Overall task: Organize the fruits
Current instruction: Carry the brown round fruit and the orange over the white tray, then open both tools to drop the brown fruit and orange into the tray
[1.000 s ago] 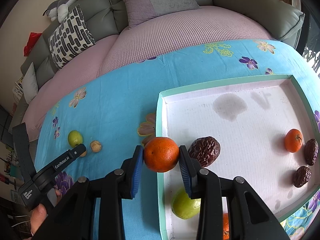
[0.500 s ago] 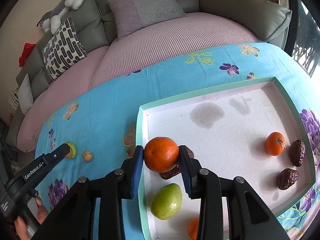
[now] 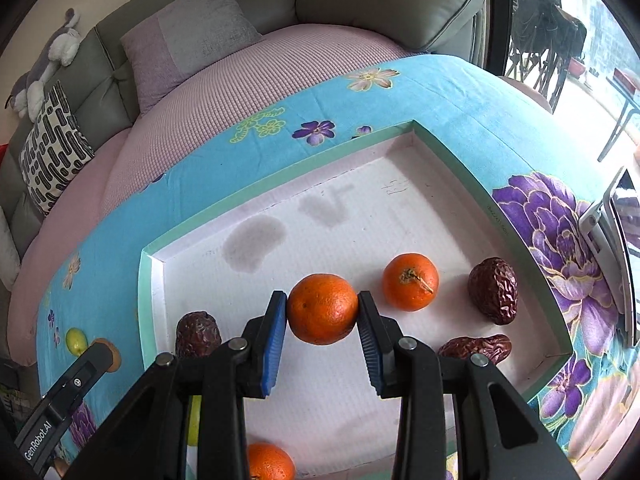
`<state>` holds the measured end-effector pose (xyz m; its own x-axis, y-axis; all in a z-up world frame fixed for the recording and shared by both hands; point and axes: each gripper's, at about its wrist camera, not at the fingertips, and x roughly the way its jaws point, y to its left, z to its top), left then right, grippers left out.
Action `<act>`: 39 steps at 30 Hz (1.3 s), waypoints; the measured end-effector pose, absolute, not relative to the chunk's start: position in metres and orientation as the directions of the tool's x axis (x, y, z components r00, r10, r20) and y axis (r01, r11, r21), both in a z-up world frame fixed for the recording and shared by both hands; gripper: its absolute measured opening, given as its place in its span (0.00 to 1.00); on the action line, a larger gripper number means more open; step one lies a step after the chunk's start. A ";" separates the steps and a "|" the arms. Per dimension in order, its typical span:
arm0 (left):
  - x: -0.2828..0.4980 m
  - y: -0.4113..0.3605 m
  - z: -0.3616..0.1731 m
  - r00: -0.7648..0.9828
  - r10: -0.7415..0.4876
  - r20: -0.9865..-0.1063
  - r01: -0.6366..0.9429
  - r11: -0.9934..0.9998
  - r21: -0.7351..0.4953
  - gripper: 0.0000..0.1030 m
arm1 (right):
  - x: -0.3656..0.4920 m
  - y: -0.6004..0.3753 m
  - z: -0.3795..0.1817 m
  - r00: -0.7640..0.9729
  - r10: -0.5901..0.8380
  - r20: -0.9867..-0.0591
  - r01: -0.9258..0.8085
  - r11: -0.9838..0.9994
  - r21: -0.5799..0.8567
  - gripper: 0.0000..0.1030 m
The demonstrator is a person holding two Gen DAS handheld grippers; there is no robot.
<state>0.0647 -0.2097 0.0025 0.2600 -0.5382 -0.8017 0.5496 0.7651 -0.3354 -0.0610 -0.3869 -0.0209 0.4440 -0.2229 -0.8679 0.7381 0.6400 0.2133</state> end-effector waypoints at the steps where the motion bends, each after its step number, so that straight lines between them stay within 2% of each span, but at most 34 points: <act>1: 0.067 -0.216 0.000 0.258 -0.533 -0.806 0.553 0.765 -0.329 0.26 | -0.061 -0.389 -0.024 0.440 -0.218 -0.871 0.741 0.636 0.215 0.36; 17: 0.109 -0.277 -0.033 0.199 -0.476 -0.857 0.564 0.771 -0.297 0.26 | -0.049 -0.395 -0.047 0.379 -0.200 -0.904 0.737 0.655 0.165 0.36; 34: 0.111 -0.274 -0.040 0.155 -0.450 -0.879 0.560 0.773 -0.297 0.27 | -0.048 -0.395 -0.047 0.367 -0.196 -0.909 0.736 0.659 0.155 0.36; 37: 0.110 -0.272 -0.039 0.150 -0.450 -0.880 0.557 0.774 -0.300 0.27 | -0.047 -0.396 -0.048 0.364 -0.197 -0.910 0.735 0.661 0.151 0.38; 39: 0.109 -0.271 -0.036 0.150 -0.458 -0.876 0.560 0.770 -0.307 0.28 | -0.046 -0.395 -0.048 0.366 -0.193 -0.910 0.729 0.667 0.152 0.48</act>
